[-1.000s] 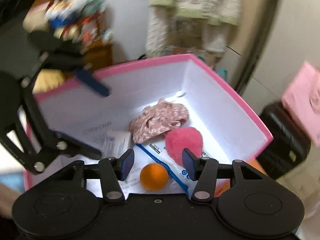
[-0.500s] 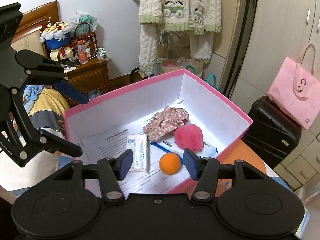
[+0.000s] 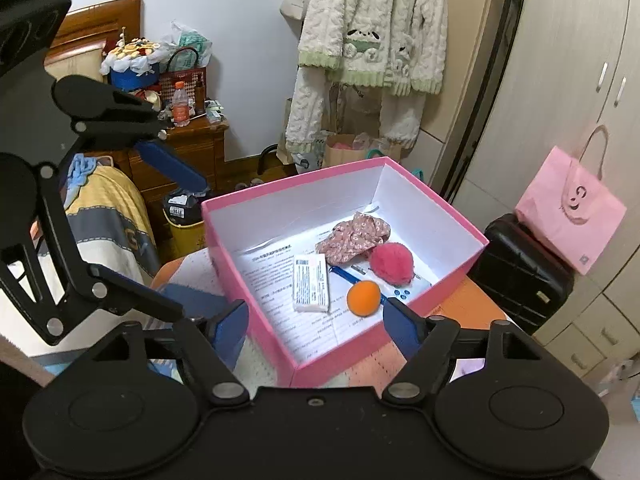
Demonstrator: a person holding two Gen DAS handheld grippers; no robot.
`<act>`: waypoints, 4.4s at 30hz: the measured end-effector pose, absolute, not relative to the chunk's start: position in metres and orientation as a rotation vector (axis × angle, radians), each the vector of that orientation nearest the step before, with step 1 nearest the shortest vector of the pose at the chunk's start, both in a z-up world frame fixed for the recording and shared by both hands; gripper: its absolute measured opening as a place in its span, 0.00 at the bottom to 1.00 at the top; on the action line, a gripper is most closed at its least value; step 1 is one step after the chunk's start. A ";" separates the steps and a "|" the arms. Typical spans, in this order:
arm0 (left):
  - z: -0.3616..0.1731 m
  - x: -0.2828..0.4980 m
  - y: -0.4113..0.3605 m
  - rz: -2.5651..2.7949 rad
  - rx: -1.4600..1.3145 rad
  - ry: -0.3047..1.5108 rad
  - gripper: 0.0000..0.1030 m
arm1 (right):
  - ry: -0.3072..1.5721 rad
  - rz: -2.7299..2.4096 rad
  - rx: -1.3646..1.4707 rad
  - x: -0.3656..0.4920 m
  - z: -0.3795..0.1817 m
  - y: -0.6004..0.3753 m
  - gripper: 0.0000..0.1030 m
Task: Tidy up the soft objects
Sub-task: 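Withdraw both grippers from the box back over the table, then lower the left gripper onto the white panda plush and close it, then lift the panda plush with the left gripper and carry it over the pink box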
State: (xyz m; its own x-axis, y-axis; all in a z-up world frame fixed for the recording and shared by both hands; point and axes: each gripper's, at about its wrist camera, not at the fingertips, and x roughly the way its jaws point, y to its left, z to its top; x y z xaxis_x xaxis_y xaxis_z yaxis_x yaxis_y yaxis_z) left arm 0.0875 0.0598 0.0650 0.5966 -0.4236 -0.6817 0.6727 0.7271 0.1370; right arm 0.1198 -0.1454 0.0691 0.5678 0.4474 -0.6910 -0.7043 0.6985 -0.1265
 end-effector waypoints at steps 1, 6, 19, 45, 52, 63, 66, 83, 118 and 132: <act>0.066 0.082 0.057 -0.664 0.414 0.667 0.93 | 0.677 0.697 -0.419 0.114 0.070 -0.148 0.78; 0.066 0.059 0.044 -0.693 0.457 0.644 0.94 | 0.661 0.680 -0.436 0.088 0.075 -0.157 0.83; 0.052 0.039 0.001 -0.747 0.421 0.754 0.97 | 0.667 0.627 -0.398 0.047 0.060 -0.203 0.85; 0.006 0.105 -0.111 -0.854 0.268 0.828 0.97 | 0.536 0.412 -0.154 0.080 -0.024 -0.351 0.90; -0.016 0.135 -0.120 -0.863 0.129 0.786 0.94 | 0.452 0.388 -0.013 0.105 -0.057 -0.368 0.90; -0.052 0.185 -0.149 -0.895 -0.040 0.809 0.91 | 0.514 0.386 -0.135 0.149 -0.092 -0.357 0.90; -0.062 0.196 -0.158 -0.878 -0.063 0.819 0.88 | 0.539 0.389 -0.169 0.162 -0.094 -0.353 0.90; -0.093 0.212 -0.182 -0.717 -0.039 0.753 0.65 | 0.621 0.415 -0.110 0.192 -0.106 -0.354 0.68; -0.049 0.123 -0.125 -0.802 -0.046 0.860 0.63 | 0.632 0.349 0.011 0.083 -0.062 -0.310 0.66; 0.012 0.099 -0.047 -0.797 -0.093 0.886 0.62 | 0.663 0.489 0.021 0.058 0.001 -0.258 0.66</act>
